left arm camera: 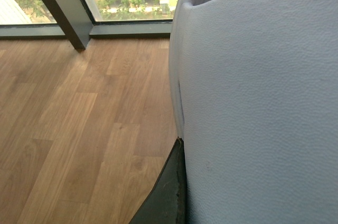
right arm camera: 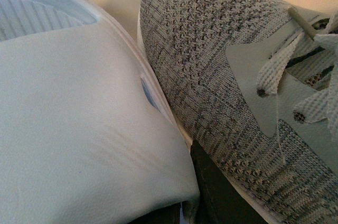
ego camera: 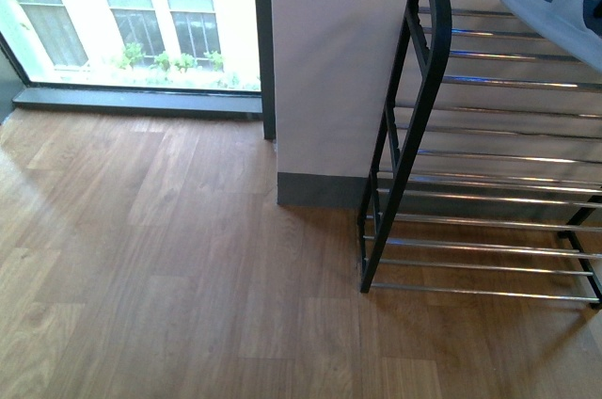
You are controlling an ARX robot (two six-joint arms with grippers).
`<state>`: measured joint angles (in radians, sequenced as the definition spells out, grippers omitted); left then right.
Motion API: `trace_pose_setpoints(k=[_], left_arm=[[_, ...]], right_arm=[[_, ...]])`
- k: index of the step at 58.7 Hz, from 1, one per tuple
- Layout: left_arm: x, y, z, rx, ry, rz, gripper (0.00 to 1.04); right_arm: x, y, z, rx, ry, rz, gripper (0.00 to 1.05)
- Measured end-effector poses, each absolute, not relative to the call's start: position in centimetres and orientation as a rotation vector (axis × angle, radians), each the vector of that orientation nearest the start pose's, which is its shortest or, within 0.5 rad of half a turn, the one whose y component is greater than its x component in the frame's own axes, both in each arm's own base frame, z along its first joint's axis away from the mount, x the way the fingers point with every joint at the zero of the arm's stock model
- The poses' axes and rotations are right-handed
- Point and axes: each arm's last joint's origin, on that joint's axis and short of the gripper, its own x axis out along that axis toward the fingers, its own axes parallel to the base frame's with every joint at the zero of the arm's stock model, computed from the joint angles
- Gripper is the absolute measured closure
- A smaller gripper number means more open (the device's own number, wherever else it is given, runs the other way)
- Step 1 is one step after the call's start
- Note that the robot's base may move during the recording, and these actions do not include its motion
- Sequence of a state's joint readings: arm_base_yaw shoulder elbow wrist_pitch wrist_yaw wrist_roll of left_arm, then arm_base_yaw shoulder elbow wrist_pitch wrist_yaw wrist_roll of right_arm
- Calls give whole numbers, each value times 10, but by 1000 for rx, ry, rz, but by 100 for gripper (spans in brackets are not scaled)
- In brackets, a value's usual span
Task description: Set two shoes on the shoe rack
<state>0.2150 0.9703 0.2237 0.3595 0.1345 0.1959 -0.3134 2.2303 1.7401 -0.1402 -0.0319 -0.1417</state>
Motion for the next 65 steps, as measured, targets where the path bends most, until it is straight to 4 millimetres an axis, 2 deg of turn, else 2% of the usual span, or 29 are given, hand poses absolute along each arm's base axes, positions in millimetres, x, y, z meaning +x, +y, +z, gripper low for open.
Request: trace_pose_setpoints(k=[22,32,37,43,55,65], left_arm=[[177,35,163,126,387,42,103],[177,35,163,126,387,42,103],[177,35,163,126,387,42,103],[177,35,163,126,387,42,103],[177,35,163,126,387,42,103],[177,35,163,126,387,42,103]], right_arm=[[476,-148,186,-26,632,-187,103],[475,-149,186,-29,626,-197,80],[475,-148,185,-22,624,-187,62],[473,-146,185,-14,618,-175,47],[468,-142,195,-4,587,-162,9],[464,-142,204,-12,562,-173,9]])
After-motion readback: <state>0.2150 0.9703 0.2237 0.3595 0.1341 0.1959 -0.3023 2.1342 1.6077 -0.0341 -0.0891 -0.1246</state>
